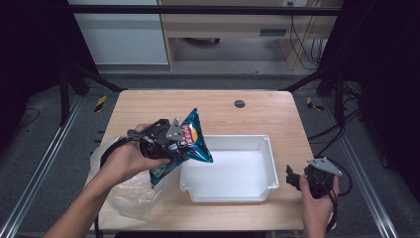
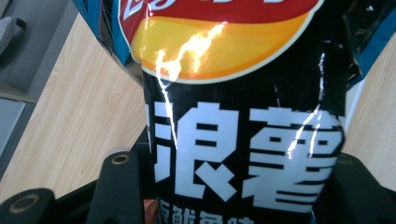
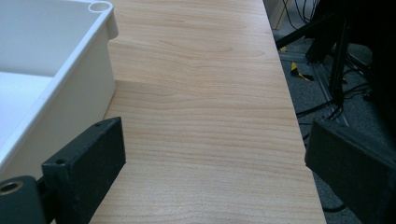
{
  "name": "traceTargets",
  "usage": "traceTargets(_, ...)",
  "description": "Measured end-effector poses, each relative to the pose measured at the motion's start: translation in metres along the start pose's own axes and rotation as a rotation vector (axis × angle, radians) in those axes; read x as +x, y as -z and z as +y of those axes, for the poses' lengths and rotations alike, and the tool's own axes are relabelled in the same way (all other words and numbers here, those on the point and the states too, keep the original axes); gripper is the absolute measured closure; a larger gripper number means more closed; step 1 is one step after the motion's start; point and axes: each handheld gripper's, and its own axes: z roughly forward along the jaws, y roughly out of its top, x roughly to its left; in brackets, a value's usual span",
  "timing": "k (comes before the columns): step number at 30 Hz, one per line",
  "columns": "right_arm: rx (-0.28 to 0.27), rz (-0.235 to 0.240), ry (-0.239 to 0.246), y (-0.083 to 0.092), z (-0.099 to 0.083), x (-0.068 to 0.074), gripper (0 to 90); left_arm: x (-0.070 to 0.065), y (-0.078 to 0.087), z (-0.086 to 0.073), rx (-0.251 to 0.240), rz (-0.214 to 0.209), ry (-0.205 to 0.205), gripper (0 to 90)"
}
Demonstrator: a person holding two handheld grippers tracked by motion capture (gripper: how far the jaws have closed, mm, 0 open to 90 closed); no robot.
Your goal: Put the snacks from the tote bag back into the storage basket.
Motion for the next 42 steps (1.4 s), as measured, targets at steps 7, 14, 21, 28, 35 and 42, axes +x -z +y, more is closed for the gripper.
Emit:
traceTargets(7, -0.002, 0.001, 0.001, 0.0, 0.0, 0.0, 5.6, -0.006, -0.004, 0.012, -0.004, -0.012, -0.011, 45.9)
traceTargets(14, -0.003, 0.0, 0.001, 0.0, 0.0, 0.0, 5.6, -0.009, -0.006, 0.021, -0.006, -0.022, -0.041, 45.9)
traceTargets(21, -0.002, 0.001, -0.001, 0.0, 0.0, 0.0, 5.6, -0.012, -0.007, 0.026, -0.014, -0.023, -0.024, 45.9)
traceTargets(28, -0.004, 0.0, -0.002, 0.0, 0.0, -0.001, 5.6, -0.016, -0.011, 0.031, -0.007, -0.033, -0.026, 45.9)
traceTargets(35, -0.004, 0.003, -0.005, 0.0, 0.001, -0.001, 5.6, -0.014, -0.012, 0.037, -0.007, -0.031, -0.074, 45.9)
traceTargets(42, -0.005, 0.0, -0.001, 0.0, 0.001, -0.001, 5.6, -0.017, -0.017, 0.041, -0.006, -0.038, -0.085, 46.0)
